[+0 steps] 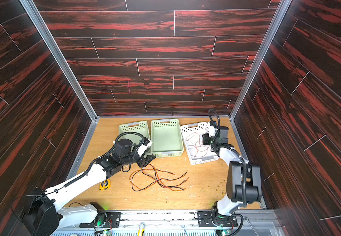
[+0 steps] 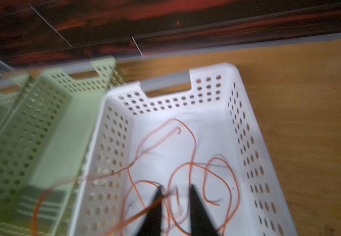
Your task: Untangle the cables
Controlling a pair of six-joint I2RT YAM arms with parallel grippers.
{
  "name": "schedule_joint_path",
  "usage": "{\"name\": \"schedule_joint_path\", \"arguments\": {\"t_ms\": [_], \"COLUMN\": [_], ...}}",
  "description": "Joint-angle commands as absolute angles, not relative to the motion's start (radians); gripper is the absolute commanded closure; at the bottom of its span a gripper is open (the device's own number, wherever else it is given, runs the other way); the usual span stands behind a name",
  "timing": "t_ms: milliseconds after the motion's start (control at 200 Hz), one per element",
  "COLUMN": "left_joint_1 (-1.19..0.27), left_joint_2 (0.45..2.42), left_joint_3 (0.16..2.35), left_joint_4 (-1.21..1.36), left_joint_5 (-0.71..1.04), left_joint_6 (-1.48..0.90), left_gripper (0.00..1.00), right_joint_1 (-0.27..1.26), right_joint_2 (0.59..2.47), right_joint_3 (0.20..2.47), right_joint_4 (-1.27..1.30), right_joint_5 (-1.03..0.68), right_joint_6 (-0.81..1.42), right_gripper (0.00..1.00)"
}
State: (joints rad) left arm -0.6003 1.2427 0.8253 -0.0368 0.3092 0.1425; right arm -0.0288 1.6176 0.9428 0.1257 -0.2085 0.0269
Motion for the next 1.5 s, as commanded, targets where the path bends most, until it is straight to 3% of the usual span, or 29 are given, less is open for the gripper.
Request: {"name": "schedule_joint_path", "arguments": {"t_ms": [0, 281, 461, 661, 1017, 1247, 1493], "left_joint_1": [-0.607, -0.615, -0.623, -0.652, -0.812, -0.943, -0.994], "left_joint_2": [1.224, 1.265, 1.269, 1.321, 1.472, 1.588, 1.719], "left_joint_3": [0.801, 0.86, 0.86, 0.873, 0.896, 0.884, 0.933], "left_joint_4": [-0.062, -0.181, -0.205, -0.26, -0.243, -0.088, -0.05], "left_joint_5": [0.298, 0.288, 0.267, 0.262, 0.275, 0.35, 0.385], "left_joint_6": [0.174, 0.271, 0.299, 0.4, 0.558, 0.668, 0.66], "left_gripper": [0.36, 0.36, 0.36, 0.38, 0.47, 0.55, 0.56], "right_joint_1": [-0.019, -0.018, -0.004, 0.104, 0.114, 0.095, 0.081], "right_joint_2": [1.622, 1.406, 1.321, 1.234, 1.045, 1.048, 0.997], "right_joint_3": [0.931, 0.963, 0.979, 0.993, 0.891, 0.881, 0.848], "right_joint_4": [0.101, -0.047, -0.115, -0.239, -0.368, -0.391, -0.366], "right_joint_5": [-0.179, -0.112, -0.136, -0.064, -0.075, -0.172, -0.279], "right_joint_6": [0.052, 0.023, 0.099, 0.064, 0.123, 0.177, 0.248], "right_gripper": [0.6, 0.2, 0.08, 0.08, 0.12, 0.17, 0.22]}}
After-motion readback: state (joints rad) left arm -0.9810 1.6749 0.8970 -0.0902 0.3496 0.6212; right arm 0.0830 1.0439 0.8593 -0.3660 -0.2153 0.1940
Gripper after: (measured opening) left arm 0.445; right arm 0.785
